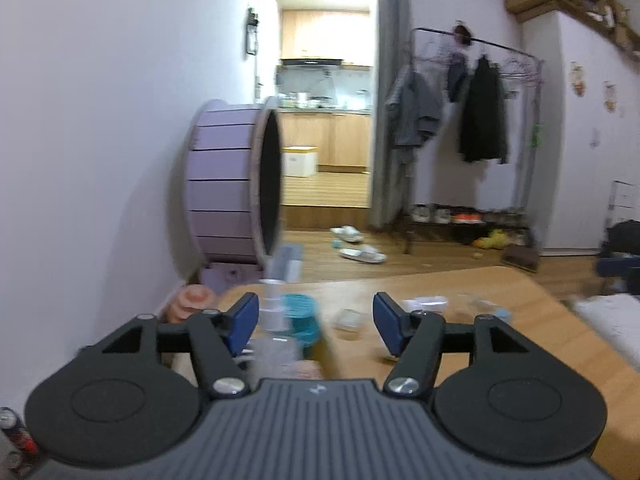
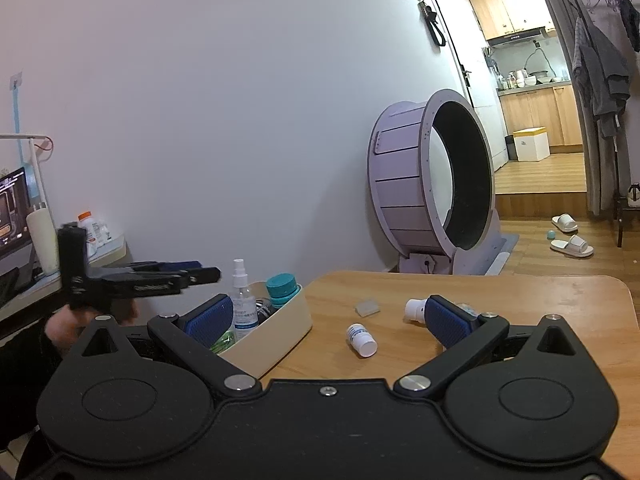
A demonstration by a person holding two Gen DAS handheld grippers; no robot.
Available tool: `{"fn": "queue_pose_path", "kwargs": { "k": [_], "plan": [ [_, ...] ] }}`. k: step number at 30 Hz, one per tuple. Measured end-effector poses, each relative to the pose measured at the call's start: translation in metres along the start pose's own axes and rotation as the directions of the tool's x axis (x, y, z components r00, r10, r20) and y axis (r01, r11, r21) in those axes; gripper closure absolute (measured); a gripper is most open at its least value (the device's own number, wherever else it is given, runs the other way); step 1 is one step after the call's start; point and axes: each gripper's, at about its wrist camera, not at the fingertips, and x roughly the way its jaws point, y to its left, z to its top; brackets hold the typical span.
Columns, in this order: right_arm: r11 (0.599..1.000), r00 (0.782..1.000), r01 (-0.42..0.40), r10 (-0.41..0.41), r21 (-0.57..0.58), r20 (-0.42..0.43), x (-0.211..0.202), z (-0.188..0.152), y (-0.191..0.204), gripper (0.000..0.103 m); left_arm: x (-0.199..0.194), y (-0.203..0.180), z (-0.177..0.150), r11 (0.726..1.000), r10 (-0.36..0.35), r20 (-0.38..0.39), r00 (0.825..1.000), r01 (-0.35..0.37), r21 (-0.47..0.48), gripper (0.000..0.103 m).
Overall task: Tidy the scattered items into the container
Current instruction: 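Lower the spray bottle into the cream basket and open the left gripper, then grasp the clear blue-capped jar of sticks with the right gripper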
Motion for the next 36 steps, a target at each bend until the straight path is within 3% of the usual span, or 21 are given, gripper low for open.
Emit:
{"fn": "queue_pose_path", "kwargs": {
  "k": [5,16,24,29,36],
  "plan": [
    [0.999,0.999,0.035,-0.035,0.005,-0.003,-0.007,-0.001,-0.01,0.0,0.012,-0.04,-0.006,0.993,-0.122,-0.025,0.992,0.122,-0.001,0.04],
    [0.984,0.985,0.174,-0.173,0.051,-0.014,-0.025,-0.004,-0.05,0.0,0.086,-0.112,-0.021,0.963,-0.265,-0.146,0.953,0.27,0.012,0.04],
    [0.957,0.954,0.283,-0.274,0.063,-0.121,0.005,-0.019,-0.07,0.0,0.088,-0.106,-0.025,0.969,-0.241,-0.184,0.953,0.247,0.006,0.04],
    [0.954,0.94,0.3,-0.293,0.016,-0.175,0.038,-0.019,-0.066,0.0,0.083,-0.091,-0.02,0.964,-0.264,-0.166,0.95,0.256,-0.064,0.039],
    [0.951,0.924,0.306,-0.305,-0.033,-0.231,0.079,-0.022,-0.062,0.0,0.079,-0.086,-0.02,0.963,-0.27,-0.158,0.95,0.261,-0.073,0.039]
  ]
}}
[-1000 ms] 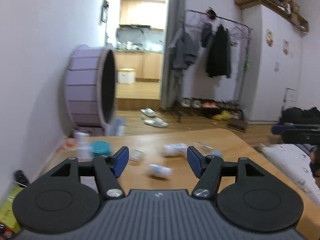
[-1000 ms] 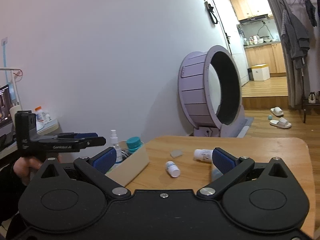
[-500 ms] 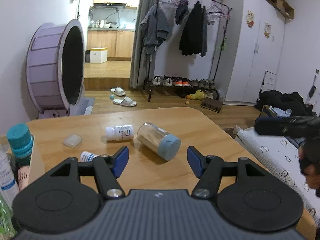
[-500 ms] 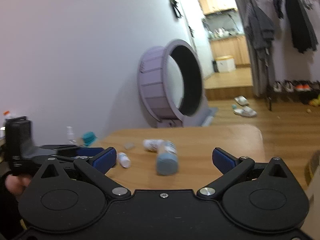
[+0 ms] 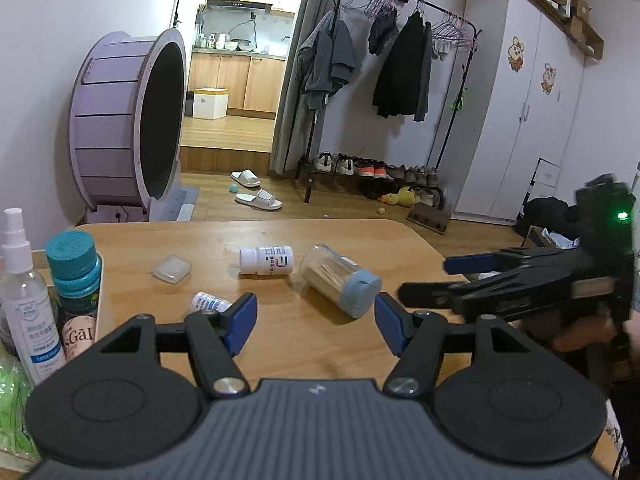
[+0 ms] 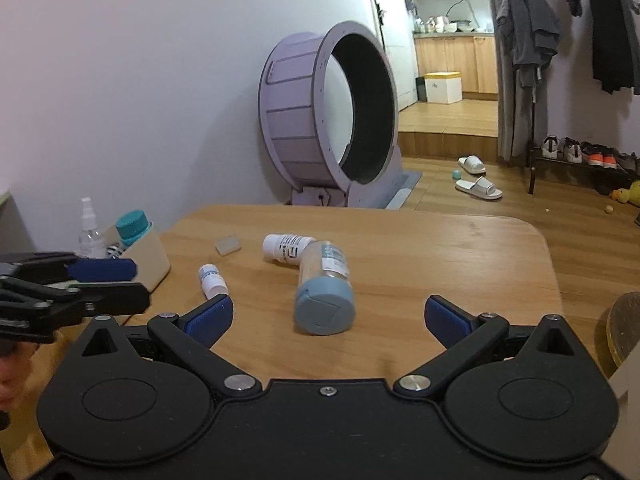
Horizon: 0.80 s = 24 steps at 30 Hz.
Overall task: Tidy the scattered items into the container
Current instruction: 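Grasp the clear blue-capped jar of sticks with the right gripper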
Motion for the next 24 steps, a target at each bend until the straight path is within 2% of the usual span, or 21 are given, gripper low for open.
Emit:
{"fn": "queue_pose_path", "kwargs": {
  "k": [6,12,14,17,21,24],
  "plan": [
    [0.998,0.998,0.033,-0.036,-0.06,-0.058,0.031,-0.002,0.01,0.0,-0.003,0.002,-0.001,1.0,-0.007,0.011,1.0,0.007,0.006,0.039],
    [0.994,0.996,0.052,-0.059,-0.101,-0.063,0.053,-0.004,0.017,0.0,-0.007,0.008,0.001,1.0,-0.023,0.02,1.0,0.023,-0.015,0.039],
    [0.991,0.995,0.05,-0.06,-0.122,-0.074,0.059,-0.007,0.02,0.003,-0.009,0.011,0.002,0.999,-0.024,0.026,0.999,0.025,-0.021,0.039],
    [0.989,0.993,0.06,-0.072,-0.135,-0.09,0.068,-0.01,0.02,0.016,-0.012,0.014,0.003,0.999,-0.02,0.034,0.999,0.021,-0.027,0.038],
    [0.997,0.995,0.039,-0.046,-0.072,-0.09,0.071,-0.011,0.012,0.055,-0.015,0.018,0.003,0.999,-0.018,0.042,0.999,0.02,-0.041,0.038],
    [0.999,0.996,0.03,-0.033,-0.044,-0.078,0.064,-0.012,0.01,0.055,-0.017,0.019,0.004,0.999,-0.019,0.048,0.999,0.022,-0.047,0.038]
  ]
}}
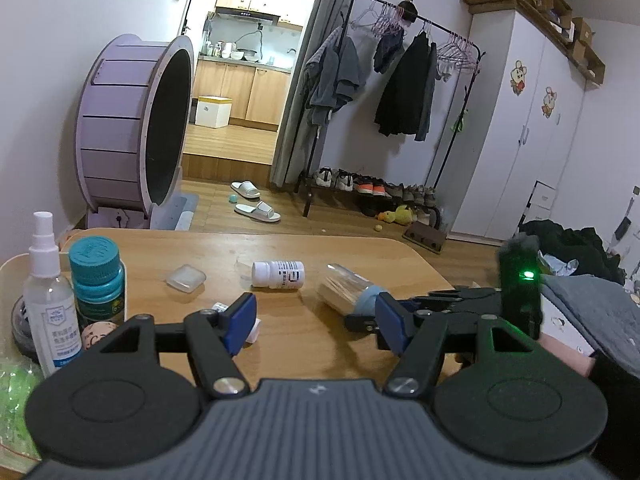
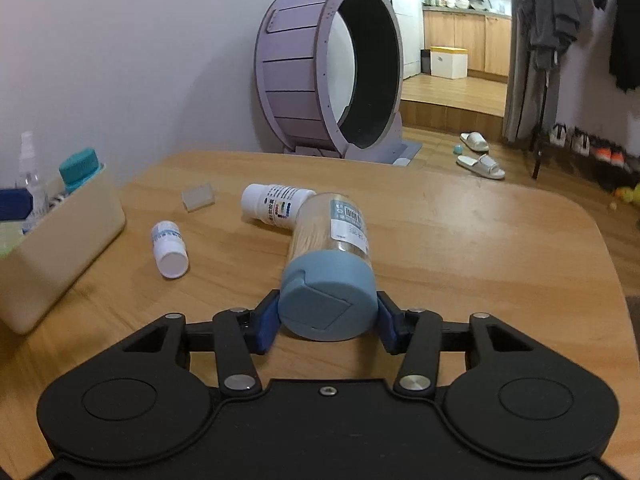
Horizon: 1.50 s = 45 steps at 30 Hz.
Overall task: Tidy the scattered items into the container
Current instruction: 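Grasp the clear blue-capped jar of sticks with the right gripper, then carry the blue-capped jar into the cream basket and open the right gripper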
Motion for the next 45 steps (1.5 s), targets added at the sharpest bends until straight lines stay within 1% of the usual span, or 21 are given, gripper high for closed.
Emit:
{"fn": "queue_pose_path", "kwargs": {
  "k": [4,6,8,11,17,20,21,23,24,25,26,32,34,35,36,37,40,42,45],
  "plan": [
    [1.0,0.998,0.013,-0.012,-0.013,0.058,-0.029,0.001,0.003,0.055,-0.001,-0.003,0.0,1.0,-0.009,0.001,1.0,0.009,0.005,0.038],
    [0.999,0.997,0.015,-0.012,-0.033,0.074,-0.045,0.004,0.006,0.055,-0.002,-0.006,0.0,1.0,-0.016,-0.002,1.0,0.016,0.01,0.038],
    [0.998,0.998,0.016,-0.012,-0.061,0.069,-0.056,0.004,0.01,0.055,-0.002,-0.008,-0.001,1.0,-0.019,-0.003,1.0,0.019,0.017,0.038],
    [0.997,0.999,0.009,-0.005,-0.08,0.052,-0.062,0.001,0.015,0.055,-0.003,-0.011,-0.003,0.999,-0.027,-0.009,1.0,0.027,0.024,0.038],
    [0.999,0.999,-0.011,0.014,-0.051,0.05,-0.07,-0.007,0.014,0.055,-0.003,-0.012,-0.007,0.999,-0.032,-0.02,0.999,0.033,0.035,0.038],
    [0.998,0.999,-0.009,0.012,-0.064,0.038,-0.078,-0.01,0.016,0.054,-0.002,-0.012,-0.007,0.999,-0.035,-0.025,0.999,0.036,0.032,0.038],
    [0.998,0.999,-0.008,0.011,-0.062,0.042,-0.08,-0.012,0.016,0.053,-0.001,-0.012,-0.007,0.999,-0.036,-0.028,0.999,0.037,0.032,0.038],
    [0.999,0.999,-0.004,0.007,-0.051,0.051,-0.084,-0.016,0.017,0.044,-0.001,-0.013,-0.009,0.998,-0.042,-0.035,0.999,0.044,0.039,0.038],
    [0.999,0.998,-0.002,0.005,-0.048,0.064,-0.086,-0.018,0.017,0.037,-0.001,-0.014,-0.01,0.998,-0.045,-0.038,0.998,0.046,0.043,0.038],
    [0.999,0.997,0.001,0.003,-0.047,0.071,-0.088,-0.019,0.017,0.032,-0.002,-0.014,-0.011,0.998,-0.047,-0.04,0.998,0.049,0.048,0.038],
    [0.999,0.997,0.001,0.003,-0.05,0.076,-0.089,-0.02,0.018,0.032,-0.002,-0.015,-0.013,0.997,-0.048,-0.043,0.998,0.05,0.051,0.038],
    [0.999,0.995,0.0,0.005,-0.048,0.102,-0.092,-0.022,0.017,0.032,-0.01,-0.013,-0.017,0.998,-0.042,-0.043,0.998,0.044,0.048,0.038],
    [0.999,0.995,-0.007,0.011,-0.05,0.096,-0.089,-0.022,0.017,0.033,-0.014,-0.011,-0.018,0.998,-0.035,-0.039,0.999,0.036,0.045,0.038],
    [0.999,0.996,-0.016,0.02,-0.048,0.088,-0.087,-0.022,0.017,0.038,-0.016,-0.01,-0.018,0.999,-0.03,-0.038,0.999,0.032,0.041,0.038],
    [0.999,0.996,-0.02,0.024,-0.044,0.087,-0.085,-0.023,0.017,0.049,-0.019,-0.009,-0.019,0.999,-0.026,-0.037,0.999,0.027,0.039,0.038],
    [0.999,0.996,-0.017,0.02,-0.036,0.086,-0.084,-0.023,0.016,0.054,-0.021,-0.009,-0.019,0.999,-0.024,-0.036,0.999,0.025,0.039,0.038],
    [0.999,0.996,-0.033,0.035,-0.024,0.086,-0.085,-0.023,0.016,0.054,-0.031,-0.007,-0.019,0.999,-0.017,-0.026,1.0,0.018,0.042,0.038],
    [0.999,0.993,-0.048,0.05,-0.015,0.105,-0.091,-0.023,0.018,0.054,-0.038,-0.005,-0.021,1.0,-0.004,-0.028,1.0,0.005,0.029,0.038],
    [0.997,0.99,-0.069,0.072,-0.024,0.124,-0.097,-0.016,0.025,0.054,-0.051,0.005,-0.027,1.0,0.031,-0.031,0.999,-0.031,0.003,0.038]
  ]
}}
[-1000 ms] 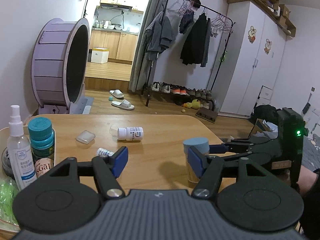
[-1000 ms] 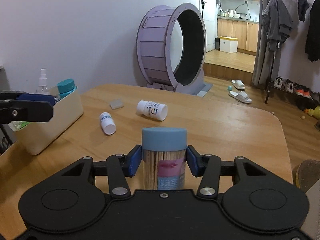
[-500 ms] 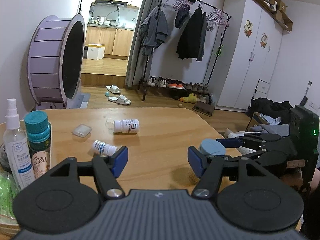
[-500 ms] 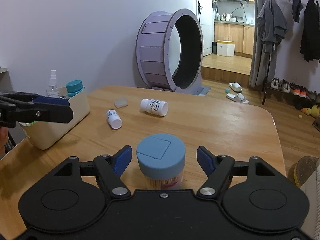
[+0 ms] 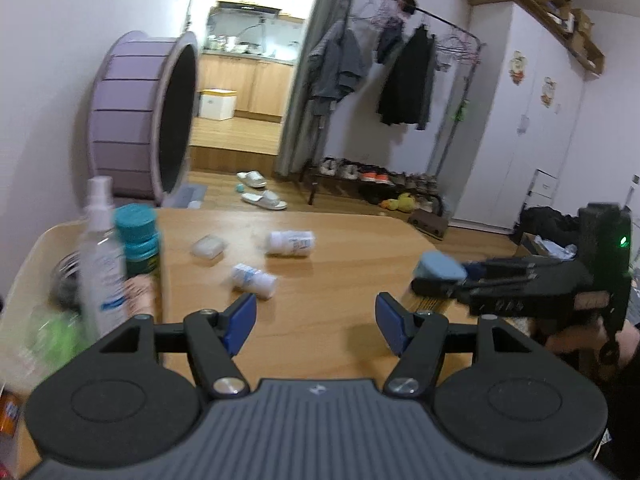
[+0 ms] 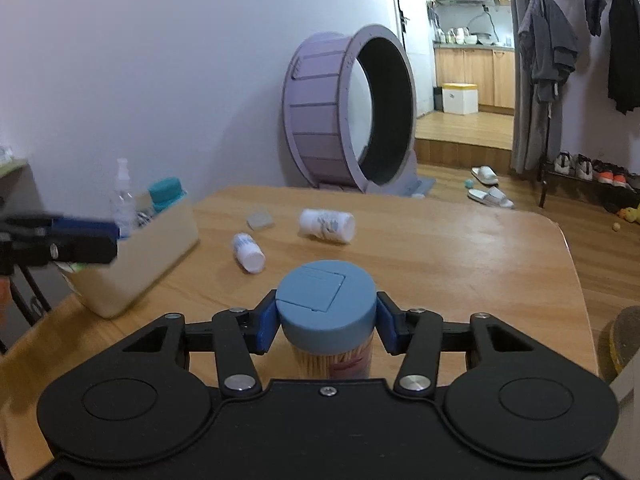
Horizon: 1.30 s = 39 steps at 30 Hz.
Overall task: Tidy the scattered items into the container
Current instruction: 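Carry the blue-capped jar into the cream basket and open the right gripper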
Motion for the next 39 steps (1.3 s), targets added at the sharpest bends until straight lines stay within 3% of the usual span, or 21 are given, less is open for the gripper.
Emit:
{"fn": "queue_pose_path", "kwargs": {
  "k": [10,14,20,30,32,33,34,39],
  "plan": [
    [0.988,0.989,-0.137,0.14,-0.067,0.044,0.009,0.038,0.058,0.054,-0.049,0.034,-0.01,0.993,0.122,0.008,0.993,-0.122,0.005,0.034],
    [0.969,0.972,-0.224,0.23,-0.101,0.056,0.02,0.052,0.091,0.054,-0.068,0.049,-0.006,0.989,0.149,0.043,0.988,-0.148,-0.008,0.028],
    [0.935,0.94,-0.331,0.338,-0.128,0.039,0.044,0.066,0.133,0.054,-0.081,0.064,-0.003,0.985,0.172,0.057,0.983,-0.172,-0.014,0.027],
    [0.898,0.911,-0.41,0.411,-0.16,-0.028,0.087,0.07,0.172,0.054,-0.093,0.089,0.0,0.977,0.202,0.076,0.976,-0.196,-0.079,0.027],
    [0.906,0.918,-0.394,0.395,-0.157,-0.023,0.095,0.067,0.176,0.044,-0.093,0.09,0.0,0.977,0.205,0.073,0.976,-0.199,-0.081,0.027],
    [0.911,0.922,-0.384,0.387,-0.151,-0.012,0.095,0.066,0.176,0.032,-0.093,0.09,0.001,0.978,0.197,0.072,0.978,-0.191,-0.083,0.027],
    [0.912,0.922,-0.382,0.387,-0.148,0.002,0.092,0.066,0.175,0.028,-0.092,0.089,0.001,0.979,0.193,0.073,0.978,-0.187,-0.083,0.027],
    [0.922,0.929,-0.356,0.366,-0.155,0.046,0.068,0.068,0.157,0.028,-0.09,0.087,0.0,0.982,0.176,0.071,0.982,-0.17,-0.081,0.027]
  ]
}}
